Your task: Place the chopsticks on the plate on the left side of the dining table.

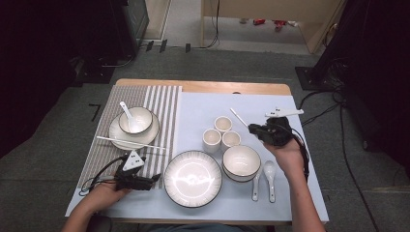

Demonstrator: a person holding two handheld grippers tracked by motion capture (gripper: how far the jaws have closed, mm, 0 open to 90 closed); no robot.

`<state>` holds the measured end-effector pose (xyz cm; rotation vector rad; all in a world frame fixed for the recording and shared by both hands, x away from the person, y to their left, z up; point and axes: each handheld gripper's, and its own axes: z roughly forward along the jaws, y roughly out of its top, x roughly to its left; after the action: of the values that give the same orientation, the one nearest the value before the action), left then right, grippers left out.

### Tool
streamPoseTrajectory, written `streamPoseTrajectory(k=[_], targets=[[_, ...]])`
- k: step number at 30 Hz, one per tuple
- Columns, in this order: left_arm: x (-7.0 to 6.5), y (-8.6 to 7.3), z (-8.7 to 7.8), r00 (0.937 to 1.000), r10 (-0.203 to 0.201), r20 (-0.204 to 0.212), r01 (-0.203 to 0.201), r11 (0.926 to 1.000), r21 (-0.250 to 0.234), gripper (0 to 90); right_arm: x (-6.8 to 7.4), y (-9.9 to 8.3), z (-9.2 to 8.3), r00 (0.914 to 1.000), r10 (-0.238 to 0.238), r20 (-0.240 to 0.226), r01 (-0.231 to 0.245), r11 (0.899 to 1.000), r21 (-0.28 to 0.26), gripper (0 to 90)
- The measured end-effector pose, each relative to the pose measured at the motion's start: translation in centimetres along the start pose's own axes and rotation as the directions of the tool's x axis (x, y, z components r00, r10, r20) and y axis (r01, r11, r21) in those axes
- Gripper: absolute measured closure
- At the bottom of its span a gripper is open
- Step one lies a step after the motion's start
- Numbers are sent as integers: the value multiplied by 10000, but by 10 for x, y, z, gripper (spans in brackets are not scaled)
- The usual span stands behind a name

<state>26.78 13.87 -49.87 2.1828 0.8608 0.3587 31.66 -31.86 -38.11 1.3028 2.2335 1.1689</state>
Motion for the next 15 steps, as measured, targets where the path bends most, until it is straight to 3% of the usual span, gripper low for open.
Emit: streamPoseTrajectory(k=[15], targets=[[0,0,0,10000,12,-2,-12,10000,-3,146,7,7,6,9996,-198,-225,199,9998,41,854]])
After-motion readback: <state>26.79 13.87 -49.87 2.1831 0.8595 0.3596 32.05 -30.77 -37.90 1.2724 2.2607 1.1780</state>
